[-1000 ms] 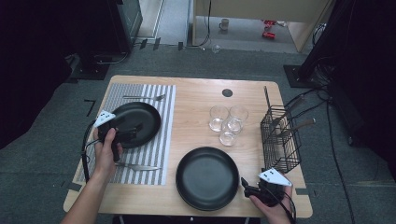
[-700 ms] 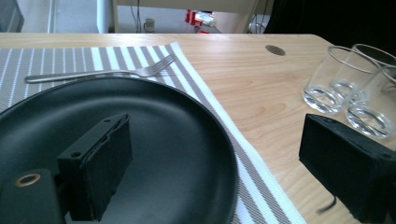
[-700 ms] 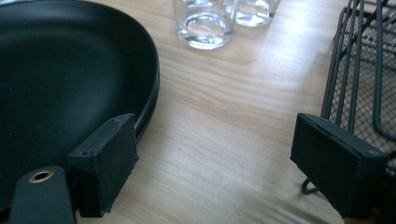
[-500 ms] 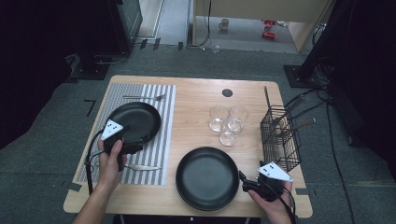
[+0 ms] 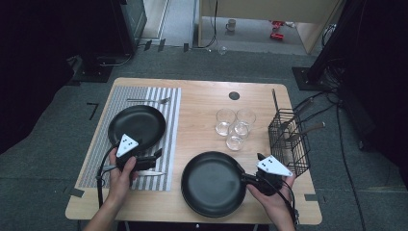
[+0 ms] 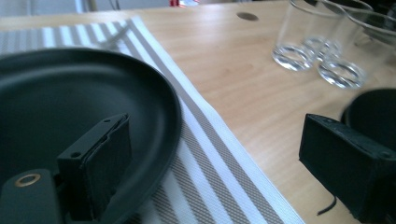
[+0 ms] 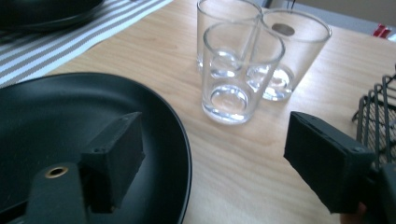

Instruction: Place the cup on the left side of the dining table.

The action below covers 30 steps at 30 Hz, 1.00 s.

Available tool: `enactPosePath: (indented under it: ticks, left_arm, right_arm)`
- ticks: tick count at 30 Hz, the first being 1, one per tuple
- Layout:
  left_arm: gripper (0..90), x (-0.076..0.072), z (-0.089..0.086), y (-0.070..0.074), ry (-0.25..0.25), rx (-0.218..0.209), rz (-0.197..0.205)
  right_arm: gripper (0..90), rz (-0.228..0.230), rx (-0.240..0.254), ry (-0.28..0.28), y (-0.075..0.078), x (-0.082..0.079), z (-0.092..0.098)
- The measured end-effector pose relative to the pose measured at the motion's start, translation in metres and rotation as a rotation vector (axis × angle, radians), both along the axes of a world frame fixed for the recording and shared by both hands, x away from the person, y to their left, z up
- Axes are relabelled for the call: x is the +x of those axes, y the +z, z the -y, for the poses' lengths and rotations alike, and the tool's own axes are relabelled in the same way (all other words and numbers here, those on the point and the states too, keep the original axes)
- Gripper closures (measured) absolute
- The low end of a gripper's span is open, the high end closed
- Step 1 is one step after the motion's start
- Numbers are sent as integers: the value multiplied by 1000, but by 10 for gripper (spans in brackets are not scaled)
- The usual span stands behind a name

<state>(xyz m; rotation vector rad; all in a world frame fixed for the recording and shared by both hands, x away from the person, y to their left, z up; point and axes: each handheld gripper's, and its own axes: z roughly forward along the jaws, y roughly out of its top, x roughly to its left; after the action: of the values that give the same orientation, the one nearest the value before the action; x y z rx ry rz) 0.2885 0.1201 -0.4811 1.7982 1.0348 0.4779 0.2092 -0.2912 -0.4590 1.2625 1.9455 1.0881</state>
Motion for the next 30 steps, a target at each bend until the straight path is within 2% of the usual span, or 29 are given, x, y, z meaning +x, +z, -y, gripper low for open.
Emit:
enactPosePath:
  ticks: [4,6,12,16,20,30]
  left_arm:
    - [96,-7,6,-5,-6,10,-5]
    - [96,-11,8,-5,-15,8,-2]
    - [96,-23,14,-11,-55,59,19]
    - [97,-23,16,-15,-66,58,11]
    - [96,-23,17,-18,-67,59,2]
    - [96,-20,15,-21,-67,58,-10]
  right_arm:
    - [241,6,-3,8,2,11,-5]
    - [299,15,-2,7,3,16,-7]
    - [415,24,4,8,5,33,-8]
    - [454,29,13,6,7,45,-11]
    - [496,7,38,1,8,58,-13]
    - [559,-22,17,4,2,84,-23]
